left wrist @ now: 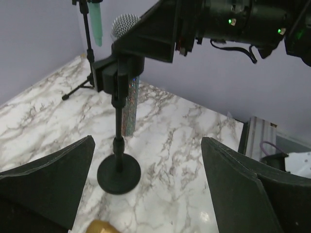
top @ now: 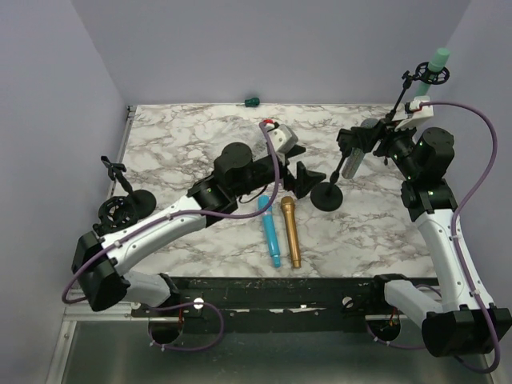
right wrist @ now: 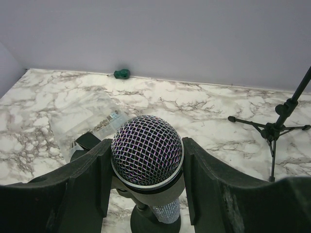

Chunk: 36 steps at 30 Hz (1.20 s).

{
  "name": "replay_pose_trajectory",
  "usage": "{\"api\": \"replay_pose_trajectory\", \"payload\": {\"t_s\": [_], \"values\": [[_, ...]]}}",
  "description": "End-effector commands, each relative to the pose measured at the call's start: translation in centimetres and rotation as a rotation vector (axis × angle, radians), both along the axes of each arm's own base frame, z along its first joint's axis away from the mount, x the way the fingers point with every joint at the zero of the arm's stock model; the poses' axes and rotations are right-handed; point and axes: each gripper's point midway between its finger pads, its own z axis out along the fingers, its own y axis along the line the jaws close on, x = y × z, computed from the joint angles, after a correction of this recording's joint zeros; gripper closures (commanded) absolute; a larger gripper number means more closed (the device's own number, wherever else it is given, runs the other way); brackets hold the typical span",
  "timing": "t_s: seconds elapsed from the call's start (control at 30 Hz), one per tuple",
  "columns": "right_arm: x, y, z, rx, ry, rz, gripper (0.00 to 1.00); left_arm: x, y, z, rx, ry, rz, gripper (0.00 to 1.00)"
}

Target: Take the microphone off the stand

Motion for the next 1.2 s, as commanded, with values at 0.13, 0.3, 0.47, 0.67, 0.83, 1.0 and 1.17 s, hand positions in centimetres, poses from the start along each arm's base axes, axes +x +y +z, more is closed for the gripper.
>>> {"api": "replay_pose_trajectory", "payload": {"t_s": [0.13,0.3,0.47,0.67,0.83,1.0,1.17], "values": [[-1.0,1.9,-1.3,0.070,0.065,0.075,0.93,4.5,-5.8,2.2,-0.003,-0.168,-0.062,0.06],[-1.1,1.9,-1.0,0.076,0.055,0.073,0.93,5.9,-8.4,1.3,0.001,-0.138,-0.146,0.08],[-1.2,2.1,-0.9,0.083,0.052,0.085,0.93,7.3,-10.1,0.4,-0.004,-0.146,-0.176,0.08],[-1.1,2.1,-1.1,0.085,0.054,0.084,0.93,9.1,-11.7,-0.8,0.024,-0.135,-0.201,0.10],[-1.1,2.1,-1.0,0.084,0.055,0.084,0.93,9.7,-12.5,-1.1,0.018,-0.125,-0.224,0.14],[-1.1,2.1,-1.0,0.083,0.053,0.082,0.93,10.2,-13.0,-2.0,0.030,-0.103,-0.235,0.29],[-1.1,1.9,-0.6,0.083,0.044,0.068,0.93,10.2,-12.6,-2.6,0.047,-0.087,-0.251,1.00]]}}
